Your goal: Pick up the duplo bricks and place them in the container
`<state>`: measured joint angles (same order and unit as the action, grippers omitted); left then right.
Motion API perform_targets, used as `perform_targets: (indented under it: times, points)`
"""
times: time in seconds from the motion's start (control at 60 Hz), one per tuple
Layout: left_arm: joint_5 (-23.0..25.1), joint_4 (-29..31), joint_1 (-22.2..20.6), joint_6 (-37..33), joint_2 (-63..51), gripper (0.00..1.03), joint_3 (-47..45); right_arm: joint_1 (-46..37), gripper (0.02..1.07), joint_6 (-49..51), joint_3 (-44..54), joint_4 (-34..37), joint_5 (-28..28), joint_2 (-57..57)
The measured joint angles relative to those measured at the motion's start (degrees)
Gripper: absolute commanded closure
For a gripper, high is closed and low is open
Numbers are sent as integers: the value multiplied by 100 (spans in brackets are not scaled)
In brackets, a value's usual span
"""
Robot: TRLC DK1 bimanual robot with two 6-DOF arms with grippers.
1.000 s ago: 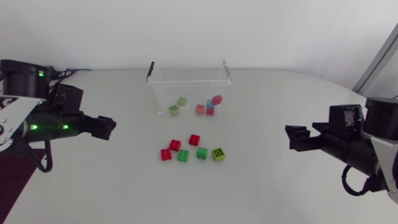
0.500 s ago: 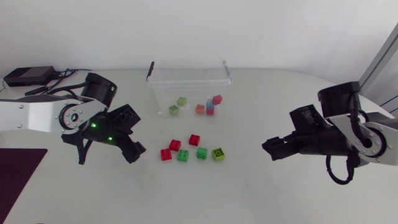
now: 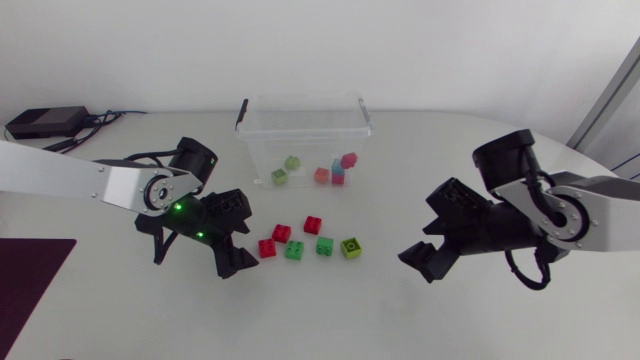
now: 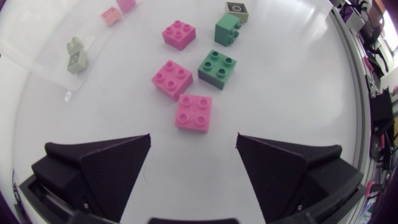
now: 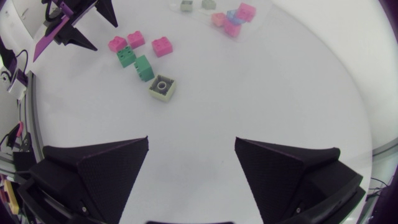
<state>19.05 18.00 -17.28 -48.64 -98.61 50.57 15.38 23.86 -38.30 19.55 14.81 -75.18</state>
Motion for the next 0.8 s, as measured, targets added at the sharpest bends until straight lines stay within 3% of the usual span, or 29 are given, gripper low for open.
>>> perform_targets:
  times: [0.45, 0.517, 0.6, 0.8]
  points:
    - [197, -433, -153, -245, -608, 14, 328, 354, 7, 22, -164, -2, 2, -579]
    - [199, -444, -210, -245, -699, 27, 380, 372, 7, 22, -212, -15, 0, -627]
    - [315, -409, -251, -291, -761, 57, 424, 407, 7, -7, -256, -72, -7, -702]
    - [367, 146, -284, -542, -833, 70, 647, 629, 10, -245, -514, -304, -162, -1106]
